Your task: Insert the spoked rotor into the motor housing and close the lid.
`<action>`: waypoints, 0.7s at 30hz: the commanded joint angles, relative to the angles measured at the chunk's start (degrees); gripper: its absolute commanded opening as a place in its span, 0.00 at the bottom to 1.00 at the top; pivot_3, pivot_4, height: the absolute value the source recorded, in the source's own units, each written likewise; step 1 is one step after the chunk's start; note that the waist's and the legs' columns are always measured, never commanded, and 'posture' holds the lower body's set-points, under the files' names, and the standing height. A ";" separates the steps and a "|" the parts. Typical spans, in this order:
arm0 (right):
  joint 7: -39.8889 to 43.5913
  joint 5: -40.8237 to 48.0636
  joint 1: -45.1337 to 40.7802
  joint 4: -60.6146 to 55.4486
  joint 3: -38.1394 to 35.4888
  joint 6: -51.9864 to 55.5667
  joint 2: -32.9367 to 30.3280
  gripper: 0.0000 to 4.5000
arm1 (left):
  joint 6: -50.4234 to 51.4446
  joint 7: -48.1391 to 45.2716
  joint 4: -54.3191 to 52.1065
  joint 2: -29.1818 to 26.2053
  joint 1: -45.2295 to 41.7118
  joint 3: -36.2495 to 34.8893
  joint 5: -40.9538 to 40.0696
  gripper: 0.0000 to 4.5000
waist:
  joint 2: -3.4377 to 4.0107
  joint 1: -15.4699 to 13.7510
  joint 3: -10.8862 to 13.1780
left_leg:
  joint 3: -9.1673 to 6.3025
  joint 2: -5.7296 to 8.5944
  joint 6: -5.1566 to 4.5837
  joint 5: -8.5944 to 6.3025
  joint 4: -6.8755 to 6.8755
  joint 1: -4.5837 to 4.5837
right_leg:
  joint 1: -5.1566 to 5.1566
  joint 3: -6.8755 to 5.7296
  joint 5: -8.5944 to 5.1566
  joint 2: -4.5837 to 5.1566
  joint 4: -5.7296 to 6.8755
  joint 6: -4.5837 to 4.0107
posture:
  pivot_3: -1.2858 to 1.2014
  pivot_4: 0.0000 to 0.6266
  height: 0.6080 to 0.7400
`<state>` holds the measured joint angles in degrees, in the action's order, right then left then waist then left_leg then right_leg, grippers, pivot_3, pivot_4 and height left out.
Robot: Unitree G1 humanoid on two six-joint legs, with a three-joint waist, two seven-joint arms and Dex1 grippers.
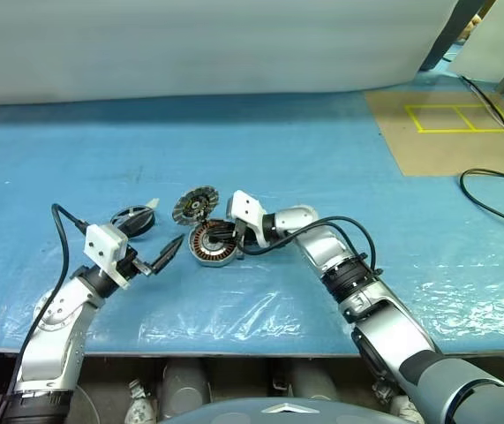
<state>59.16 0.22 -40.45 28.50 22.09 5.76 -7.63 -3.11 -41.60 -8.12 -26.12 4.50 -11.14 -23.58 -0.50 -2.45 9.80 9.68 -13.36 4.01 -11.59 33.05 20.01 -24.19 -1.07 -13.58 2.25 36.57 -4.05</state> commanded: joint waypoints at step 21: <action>0.36 -1.04 1.29 -3.10 1.33 1.29 -0.77 0.01 | 12.04 -1.65 -1.50 -6.15 -3.87 -4.01 -5.56 1.00 | -0.01 0.12 0.00 | 0.00 -0.04 0.00 0.00 -0.01 -0.06 | 0.01 -0.01 0.00 -0.03 0.04 0.00 | 0.52 0.24 1.00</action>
<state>59.70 -0.50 -38.70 25.10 23.45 7.13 -8.38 6.82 -42.30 -8.05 -30.61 1.15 -12.45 -27.02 -0.50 -2.33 9.79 9.68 -13.40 4.01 -11.59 33.04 19.95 -24.18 -1.08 -13.58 2.22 36.62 -4.05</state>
